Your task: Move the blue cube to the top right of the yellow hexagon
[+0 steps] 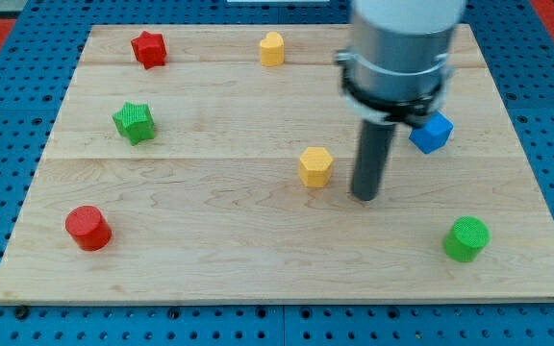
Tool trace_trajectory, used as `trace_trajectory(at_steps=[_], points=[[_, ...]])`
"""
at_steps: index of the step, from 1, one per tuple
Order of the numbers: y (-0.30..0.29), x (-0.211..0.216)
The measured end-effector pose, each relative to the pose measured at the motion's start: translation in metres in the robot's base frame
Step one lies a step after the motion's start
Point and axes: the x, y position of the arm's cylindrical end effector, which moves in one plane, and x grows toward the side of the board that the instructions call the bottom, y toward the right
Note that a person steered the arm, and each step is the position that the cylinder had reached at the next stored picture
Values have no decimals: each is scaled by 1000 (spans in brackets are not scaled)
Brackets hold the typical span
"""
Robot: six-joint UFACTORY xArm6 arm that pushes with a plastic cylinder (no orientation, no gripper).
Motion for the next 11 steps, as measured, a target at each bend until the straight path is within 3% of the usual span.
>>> trace_trajectory(at_steps=[2,3,4,5,10,11], points=[[165,-27],[180,-70],[180,-85],[172,-85],[-44,-85],[-45,-85]])
